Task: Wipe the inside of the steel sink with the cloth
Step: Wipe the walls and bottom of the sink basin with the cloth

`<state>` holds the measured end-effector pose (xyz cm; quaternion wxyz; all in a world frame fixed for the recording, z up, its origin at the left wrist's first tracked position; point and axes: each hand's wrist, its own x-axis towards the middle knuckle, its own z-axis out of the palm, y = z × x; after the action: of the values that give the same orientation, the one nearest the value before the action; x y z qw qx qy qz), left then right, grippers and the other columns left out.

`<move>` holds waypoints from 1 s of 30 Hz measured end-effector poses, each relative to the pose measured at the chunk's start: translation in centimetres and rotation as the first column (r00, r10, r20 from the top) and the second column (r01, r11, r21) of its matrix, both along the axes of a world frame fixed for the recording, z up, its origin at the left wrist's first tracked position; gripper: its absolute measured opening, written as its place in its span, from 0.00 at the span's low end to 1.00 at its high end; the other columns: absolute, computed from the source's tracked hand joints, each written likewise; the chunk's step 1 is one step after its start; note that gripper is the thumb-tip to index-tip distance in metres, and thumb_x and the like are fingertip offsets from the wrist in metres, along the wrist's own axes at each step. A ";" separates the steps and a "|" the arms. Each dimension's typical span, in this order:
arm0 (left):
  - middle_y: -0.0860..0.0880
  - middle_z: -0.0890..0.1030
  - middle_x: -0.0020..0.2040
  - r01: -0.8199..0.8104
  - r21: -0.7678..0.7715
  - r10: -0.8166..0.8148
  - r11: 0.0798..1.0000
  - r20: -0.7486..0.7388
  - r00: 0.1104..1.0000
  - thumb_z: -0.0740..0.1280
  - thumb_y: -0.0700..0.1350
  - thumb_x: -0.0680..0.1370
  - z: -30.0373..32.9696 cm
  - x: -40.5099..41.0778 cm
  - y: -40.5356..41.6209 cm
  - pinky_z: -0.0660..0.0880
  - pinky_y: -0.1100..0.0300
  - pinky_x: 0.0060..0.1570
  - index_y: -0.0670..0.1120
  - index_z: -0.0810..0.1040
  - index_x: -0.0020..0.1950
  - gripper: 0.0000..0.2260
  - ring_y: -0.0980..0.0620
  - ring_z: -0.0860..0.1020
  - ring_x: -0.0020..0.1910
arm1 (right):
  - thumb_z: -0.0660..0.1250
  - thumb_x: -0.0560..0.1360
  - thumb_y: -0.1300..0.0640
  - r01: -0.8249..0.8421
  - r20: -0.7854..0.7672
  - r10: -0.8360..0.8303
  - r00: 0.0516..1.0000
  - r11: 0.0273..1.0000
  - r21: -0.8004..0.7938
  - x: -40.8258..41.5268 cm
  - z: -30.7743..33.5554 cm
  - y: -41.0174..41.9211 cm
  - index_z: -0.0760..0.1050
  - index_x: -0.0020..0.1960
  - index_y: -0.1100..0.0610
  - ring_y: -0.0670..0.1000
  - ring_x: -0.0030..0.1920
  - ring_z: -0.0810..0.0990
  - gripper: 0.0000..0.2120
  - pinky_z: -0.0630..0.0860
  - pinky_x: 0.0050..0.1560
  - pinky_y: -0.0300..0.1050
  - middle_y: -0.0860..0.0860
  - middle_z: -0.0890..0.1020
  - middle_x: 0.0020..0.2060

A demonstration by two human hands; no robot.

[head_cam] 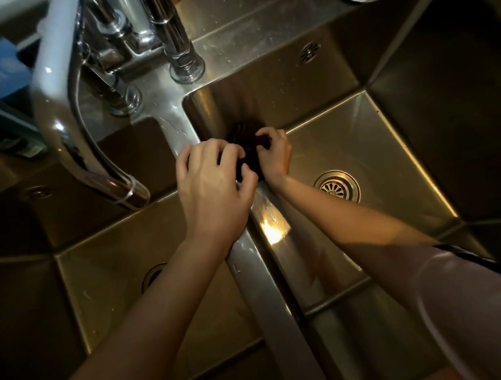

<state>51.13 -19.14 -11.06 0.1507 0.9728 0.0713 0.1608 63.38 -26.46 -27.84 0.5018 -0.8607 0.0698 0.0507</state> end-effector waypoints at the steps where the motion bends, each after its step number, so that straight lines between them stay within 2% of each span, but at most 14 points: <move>1: 0.48 0.79 0.49 0.002 -0.003 -0.002 1.000 -0.002 1.000 0.63 0.47 0.77 0.0 0.0 0.0 0.65 0.52 0.64 0.45 0.79 0.52 0.09 0.50 0.74 0.52 | 0.66 0.70 0.69 0.006 0.027 -0.007 1.000 1.000 0.027 0.1 1.0 -0.2 0.79 0.50 0.54 0.49 0.52 0.76 0.14 0.74 0.54 0.40 0.51 0.76 0.50; 6: 0.48 0.79 0.50 0.008 0.007 -0.008 1.000 -0.015 1.000 0.64 0.46 0.77 0.1 0.0 -0.1 0.64 0.50 0.65 0.45 0.79 0.53 0.08 0.49 0.74 0.53 | 0.69 0.67 0.69 -0.035 0.301 -0.026 0.953 0.980 0.195 0.5 8.6 -1.0 0.81 0.49 0.55 0.48 0.48 0.79 0.14 0.74 0.52 0.36 0.45 0.76 0.46; 8: 0.48 0.79 0.50 0.012 0.015 -0.012 1.000 -0.017 1.000 0.64 0.45 0.77 0.1 0.0 -0.1 0.65 0.49 0.64 0.46 0.79 0.53 0.08 0.49 0.74 0.53 | 0.70 0.66 0.69 -0.036 0.335 -0.058 0.940 0.963 0.268 0.8 11.3 -1.0 0.81 0.48 0.54 0.47 0.48 0.79 0.15 0.75 0.52 0.37 0.42 0.75 0.45; 11: 0.48 0.79 0.50 0.020 0.025 -0.019 0.999 -0.024 1.000 0.64 0.44 0.77 0.2 0.0 -0.1 0.63 0.50 0.65 0.46 0.79 0.53 0.07 0.49 0.74 0.53 | 0.70 0.67 0.70 -0.065 0.327 -0.046 0.944 0.945 0.322 1.0 12.9 -1.0 0.81 0.49 0.55 0.47 0.48 0.80 0.15 0.77 0.53 0.40 0.45 0.76 0.45; 14: 0.48 0.79 0.50 0.034 0.018 -0.033 0.999 -0.028 0.999 0.63 0.45 0.78 0.2 -0.1 -0.1 0.61 0.50 0.67 0.46 0.79 0.53 0.08 0.49 0.75 0.53 | 0.70 0.67 0.69 -0.063 0.300 -0.019 0.954 0.963 0.261 0.9 11.7 -1.2 0.81 0.50 0.56 0.49 0.49 0.79 0.15 0.76 0.54 0.41 0.47 0.76 0.46; 18: 0.50 0.79 0.50 0.033 0.024 -0.033 0.999 -0.031 0.999 0.62 0.46 0.78 -0.1 0.0 0.1 0.60 0.51 0.68 0.48 0.79 0.54 0.08 0.50 0.75 0.54 | 0.71 0.67 0.70 -0.047 0.175 0.010 0.984 0.976 0.212 1.5 7.2 -1.2 0.83 0.50 0.56 0.51 0.50 0.80 0.15 0.76 0.58 0.45 0.51 0.78 0.48; 23: 0.50 0.78 0.49 0.041 0.020 -0.041 0.999 -0.018 0.999 0.62 0.46 0.78 -0.3 0.1 0.2 0.61 0.50 0.67 0.48 0.79 0.52 0.08 0.50 0.75 0.54 | 0.69 0.66 0.70 -0.081 0.084 0.082 0.993 0.996 -0.023 1.9 0.8 -1.4 0.82 0.48 0.53 0.51 0.51 0.79 0.17 0.70 0.56 0.32 0.53 0.79 0.49; 27: 0.50 0.78 0.50 0.046 0.023 -0.045 0.999 -0.032 0.998 0.62 0.46 0.78 -0.2 0.0 0.2 0.61 0.49 0.67 0.48 0.79 0.51 0.07 0.50 0.75 0.55 | 0.68 0.68 0.70 -0.243 0.013 0.249 0.968 0.953 -0.182 2.7 -1.5 -2.2 0.79 0.49 0.53 0.53 0.53 0.78 0.15 0.75 0.57 0.43 0.53 0.76 0.50; 30: 0.50 0.78 0.51 0.049 0.018 -0.048 0.999 -0.039 0.998 0.63 0.46 0.78 0.0 0.0 0.2 0.62 0.48 0.67 0.48 0.79 0.51 0.07 0.50 0.75 0.56 | 0.69 0.69 0.69 -0.247 0.001 0.252 0.968 0.951 -0.187 3.2 -1.0 -2.6 0.79 0.49 0.52 0.52 0.52 0.78 0.14 0.76 0.58 0.45 0.52 0.77 0.50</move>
<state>51.13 -18.96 -11.11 0.1439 0.9785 0.0492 0.1391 66.57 -29.02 -28.86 0.4101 -0.9060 -0.0412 0.0962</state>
